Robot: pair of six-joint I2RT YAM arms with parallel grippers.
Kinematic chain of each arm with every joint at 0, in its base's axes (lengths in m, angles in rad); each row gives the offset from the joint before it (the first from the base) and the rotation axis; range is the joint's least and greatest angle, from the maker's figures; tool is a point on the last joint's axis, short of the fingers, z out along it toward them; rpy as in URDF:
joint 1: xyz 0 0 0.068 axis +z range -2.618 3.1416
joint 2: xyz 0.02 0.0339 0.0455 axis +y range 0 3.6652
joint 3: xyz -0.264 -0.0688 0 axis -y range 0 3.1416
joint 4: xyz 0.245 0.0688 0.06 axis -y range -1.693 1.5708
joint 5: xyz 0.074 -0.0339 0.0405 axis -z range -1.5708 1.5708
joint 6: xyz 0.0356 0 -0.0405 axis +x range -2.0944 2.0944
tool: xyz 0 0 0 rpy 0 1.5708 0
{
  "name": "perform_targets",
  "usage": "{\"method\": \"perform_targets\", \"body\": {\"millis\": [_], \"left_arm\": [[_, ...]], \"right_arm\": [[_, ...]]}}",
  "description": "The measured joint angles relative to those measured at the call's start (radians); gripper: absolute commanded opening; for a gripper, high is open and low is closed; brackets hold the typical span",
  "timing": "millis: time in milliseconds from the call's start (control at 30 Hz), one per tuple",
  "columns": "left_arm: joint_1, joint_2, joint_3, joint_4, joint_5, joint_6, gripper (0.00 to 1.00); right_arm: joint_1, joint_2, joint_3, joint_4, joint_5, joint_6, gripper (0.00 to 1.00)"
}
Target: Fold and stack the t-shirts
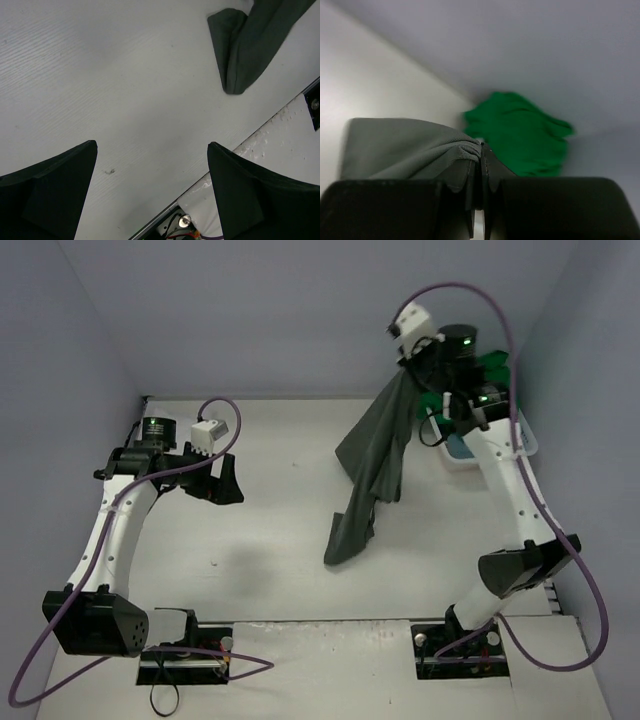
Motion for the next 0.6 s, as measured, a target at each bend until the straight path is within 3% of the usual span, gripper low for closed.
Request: {"method": "perform_targets", "body": {"millis": [100, 267, 433, 600], "left_arm": [[0.000, -0.003, 0.000, 0.005, -0.006, -0.002, 0.85], [0.000, -0.012, 0.000, 0.005, -0.014, -0.003, 0.85], [0.003, -0.023, 0.000, 0.005, -0.018, -0.005, 0.85], [0.022, -0.039, -0.007, 0.015, -0.017, -0.007, 0.85]], "right_arm": [[-0.092, -0.019, 0.158, 0.020, 0.129, -0.009, 0.00], [-0.087, -0.097, 0.253, 0.024, 0.235, -0.031, 0.00], [0.048, -0.190, 0.190, 0.021, 0.275, -0.042, 0.00], [0.136, -0.164, 0.105, 0.001, 0.190, -0.027, 0.00]]}}
